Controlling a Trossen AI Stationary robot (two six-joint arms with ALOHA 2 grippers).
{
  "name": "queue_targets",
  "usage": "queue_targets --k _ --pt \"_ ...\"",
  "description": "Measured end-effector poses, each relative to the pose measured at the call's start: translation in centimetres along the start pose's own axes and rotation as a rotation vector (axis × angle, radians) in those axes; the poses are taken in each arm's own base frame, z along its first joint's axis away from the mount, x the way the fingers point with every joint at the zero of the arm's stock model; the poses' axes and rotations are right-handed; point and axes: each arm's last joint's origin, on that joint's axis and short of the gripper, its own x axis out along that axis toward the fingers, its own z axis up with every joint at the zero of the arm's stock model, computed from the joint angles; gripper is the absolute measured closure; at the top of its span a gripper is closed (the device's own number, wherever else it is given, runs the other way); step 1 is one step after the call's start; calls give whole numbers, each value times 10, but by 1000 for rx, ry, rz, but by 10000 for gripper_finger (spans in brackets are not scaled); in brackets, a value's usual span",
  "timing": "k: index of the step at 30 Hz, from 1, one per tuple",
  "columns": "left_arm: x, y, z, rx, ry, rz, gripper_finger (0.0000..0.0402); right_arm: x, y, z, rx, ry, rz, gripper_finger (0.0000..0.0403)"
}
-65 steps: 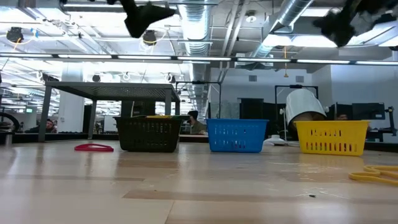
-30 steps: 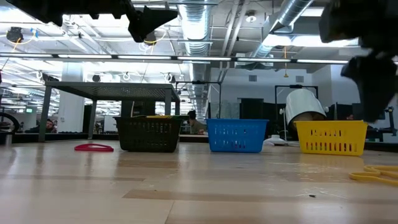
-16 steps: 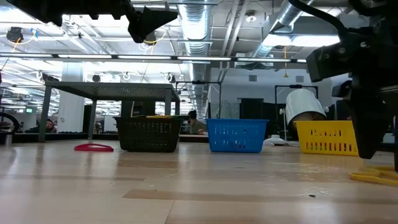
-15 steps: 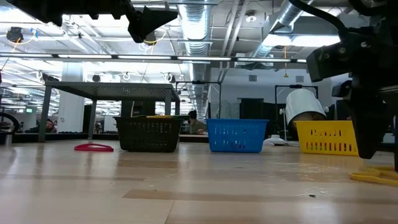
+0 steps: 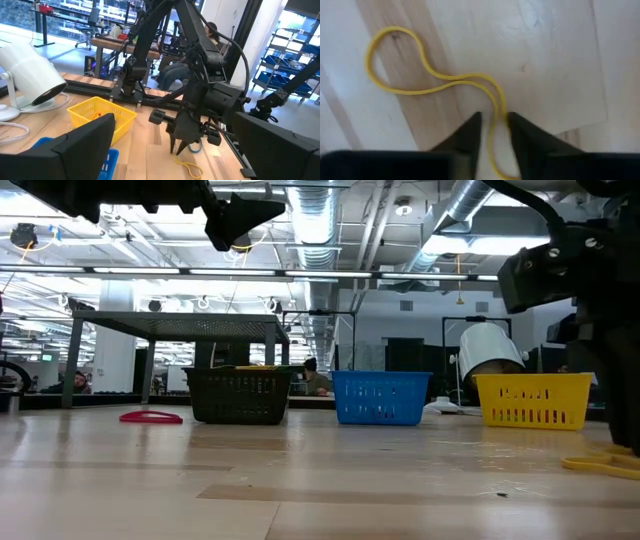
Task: Pick & Place Office Desk Supplies
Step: Put the yellow rubber band into the blue basket
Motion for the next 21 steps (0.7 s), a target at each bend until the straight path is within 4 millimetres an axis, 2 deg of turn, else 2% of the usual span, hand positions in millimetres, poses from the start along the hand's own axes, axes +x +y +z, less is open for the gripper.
queue_targets --k 2,3,6,11,21 --pt "0 0 0 0 1 0 5 0 0 0 0 -4 -1 383" --pt "0 0 0 0 0 0 5 0 1 -1 -4 -5 0 390" --pt "0 0 0 0 0 0 5 -1 1 -1 4 -10 -3 396" --pt "0 0 0 0 0 0 5 -14 -5 -3 18 -30 7 401" --pt "0 0 0 4 4 1 5 -83 -28 -5 80 -243 91 402"
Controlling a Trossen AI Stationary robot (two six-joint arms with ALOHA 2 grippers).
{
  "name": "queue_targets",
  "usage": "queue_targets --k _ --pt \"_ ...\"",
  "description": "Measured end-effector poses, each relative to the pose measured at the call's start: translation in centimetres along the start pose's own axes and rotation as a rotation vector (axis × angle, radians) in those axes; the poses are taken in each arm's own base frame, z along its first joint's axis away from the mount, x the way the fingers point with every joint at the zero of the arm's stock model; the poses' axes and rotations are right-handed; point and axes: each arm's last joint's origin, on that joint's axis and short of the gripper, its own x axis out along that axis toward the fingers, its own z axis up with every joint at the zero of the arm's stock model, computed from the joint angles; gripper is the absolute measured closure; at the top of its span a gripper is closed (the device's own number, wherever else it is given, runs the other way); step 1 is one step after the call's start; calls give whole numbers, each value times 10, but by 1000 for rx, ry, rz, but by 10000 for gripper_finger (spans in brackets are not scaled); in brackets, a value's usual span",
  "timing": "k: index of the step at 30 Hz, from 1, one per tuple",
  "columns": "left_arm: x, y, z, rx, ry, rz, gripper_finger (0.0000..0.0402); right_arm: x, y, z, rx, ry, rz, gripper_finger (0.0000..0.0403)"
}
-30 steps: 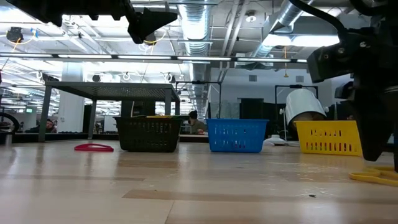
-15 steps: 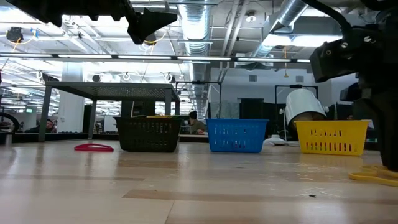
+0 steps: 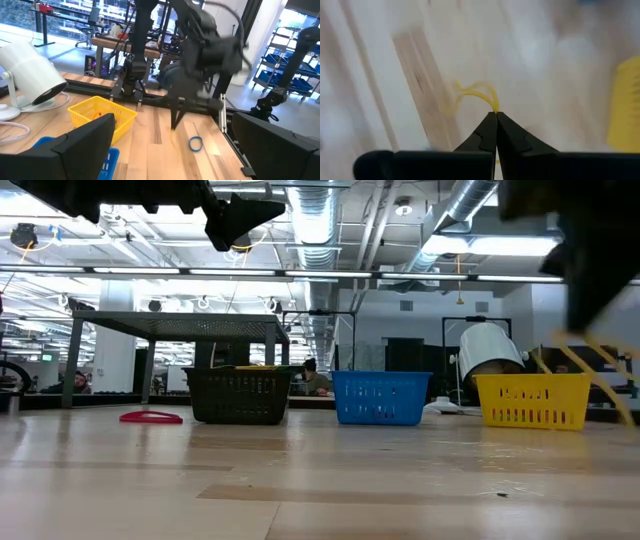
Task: Pick & Place Office Desk Supplies
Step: Put the yellow rubber band into the blue basket
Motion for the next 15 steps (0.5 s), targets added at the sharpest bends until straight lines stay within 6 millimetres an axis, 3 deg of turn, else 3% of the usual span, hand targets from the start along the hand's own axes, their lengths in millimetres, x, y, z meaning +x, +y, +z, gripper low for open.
queue_targets --k 8,15 --pt "0 0 0 1 2 1 5 -49 -27 14 26 -228 26 403" --pt "0 2 0 2 -1 14 5 -65 -53 39 7 -363 19 403"
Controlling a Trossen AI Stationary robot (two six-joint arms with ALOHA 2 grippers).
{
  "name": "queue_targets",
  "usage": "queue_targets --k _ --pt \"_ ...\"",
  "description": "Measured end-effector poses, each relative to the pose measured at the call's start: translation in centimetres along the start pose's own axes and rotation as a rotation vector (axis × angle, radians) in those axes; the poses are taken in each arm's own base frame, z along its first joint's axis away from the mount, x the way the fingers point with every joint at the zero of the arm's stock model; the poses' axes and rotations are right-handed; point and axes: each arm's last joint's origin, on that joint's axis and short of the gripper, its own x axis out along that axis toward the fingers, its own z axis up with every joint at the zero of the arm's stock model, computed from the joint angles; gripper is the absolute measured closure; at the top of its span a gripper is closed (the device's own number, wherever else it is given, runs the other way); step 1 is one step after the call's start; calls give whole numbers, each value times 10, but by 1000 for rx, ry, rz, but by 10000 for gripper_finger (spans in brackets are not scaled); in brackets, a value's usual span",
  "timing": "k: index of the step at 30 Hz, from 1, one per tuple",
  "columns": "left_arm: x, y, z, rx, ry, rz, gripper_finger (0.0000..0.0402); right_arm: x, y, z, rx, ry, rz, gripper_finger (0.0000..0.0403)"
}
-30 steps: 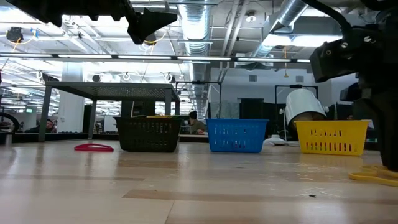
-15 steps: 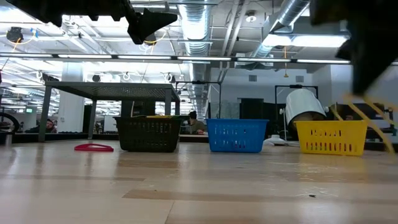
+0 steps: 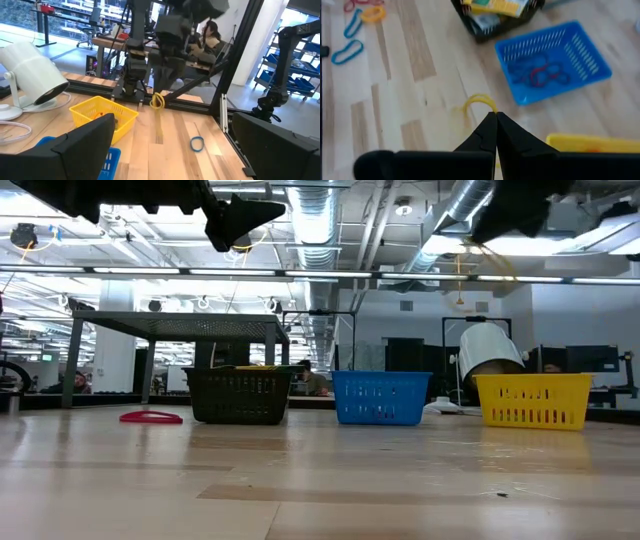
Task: Pick & Place Office Desk Supplies
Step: Put the yellow rubber band into the blue basket
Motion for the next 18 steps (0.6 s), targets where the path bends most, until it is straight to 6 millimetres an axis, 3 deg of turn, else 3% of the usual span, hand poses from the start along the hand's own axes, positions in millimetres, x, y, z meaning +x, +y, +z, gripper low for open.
queue_targets --k 12,18 --pt "1 11 -2 0 27 66 5 32 -58 49 22 -25 70 403" --pt "1 12 -2 1 30 72 5 52 -80 59 32 -3 102 403"
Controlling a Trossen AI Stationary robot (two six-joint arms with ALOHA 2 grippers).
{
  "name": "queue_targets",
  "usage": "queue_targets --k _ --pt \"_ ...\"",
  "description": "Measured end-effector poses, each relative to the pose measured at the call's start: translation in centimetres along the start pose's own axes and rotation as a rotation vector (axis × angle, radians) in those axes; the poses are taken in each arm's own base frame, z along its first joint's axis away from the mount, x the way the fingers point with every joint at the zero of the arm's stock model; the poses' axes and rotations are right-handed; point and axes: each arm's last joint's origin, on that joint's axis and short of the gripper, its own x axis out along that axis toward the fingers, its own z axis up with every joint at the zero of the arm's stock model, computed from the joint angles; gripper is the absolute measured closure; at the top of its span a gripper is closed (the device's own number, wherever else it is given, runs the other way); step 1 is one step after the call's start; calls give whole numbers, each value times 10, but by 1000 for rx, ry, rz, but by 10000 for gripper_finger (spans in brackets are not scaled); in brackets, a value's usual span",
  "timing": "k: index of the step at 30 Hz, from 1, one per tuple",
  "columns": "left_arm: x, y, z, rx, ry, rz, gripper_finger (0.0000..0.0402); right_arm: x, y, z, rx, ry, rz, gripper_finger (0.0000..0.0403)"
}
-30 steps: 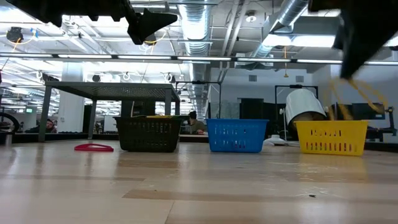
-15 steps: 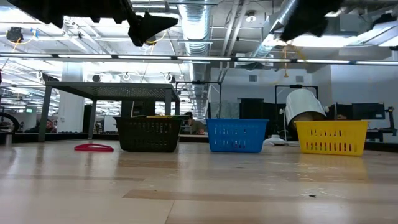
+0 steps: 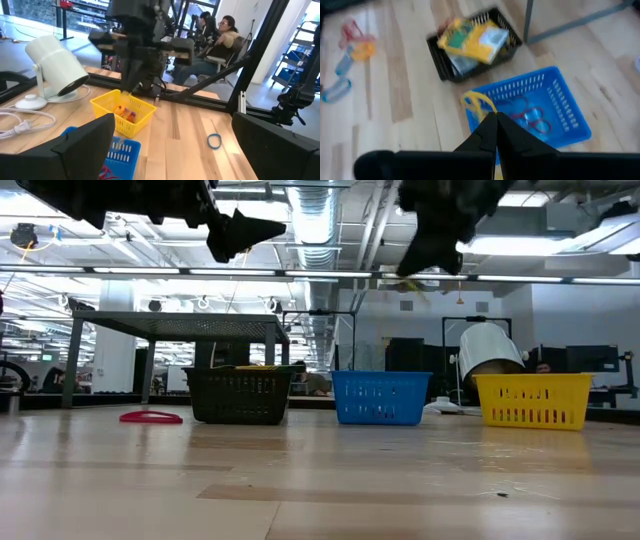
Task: Pick & Place Office Desk Supplies
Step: Put the yellow rubber band into the blue basket, then put the blue rubber band into the blue basket
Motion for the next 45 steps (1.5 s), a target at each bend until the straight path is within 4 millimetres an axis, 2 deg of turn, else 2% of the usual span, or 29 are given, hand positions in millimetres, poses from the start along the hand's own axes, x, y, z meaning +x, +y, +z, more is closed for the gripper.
queue_targets --k 8,16,20,31,35,42,45 --pt "0 3 -1 2 16 22 5 44 -13 2 0 66 42 403" --pt "0 3 -2 3 22 24 5 73 -18 -3 1 111 26 403" --pt "0 3 -2 3 23 24 5 81 -19 -4 6 121 41 403" --pt "0 3 -2 3 25 25 5 79 -26 -4 8 141 25 395" --pt "0 4 -3 4 32 26 5 79 -33 -8 22 193 4 346" --pt "0 4 -4 6 40 28 5 78 -44 -7 84 202 -24 202" --pt "0 4 -4 6 41 28 5 78 -47 -5 110 189 -27 153"
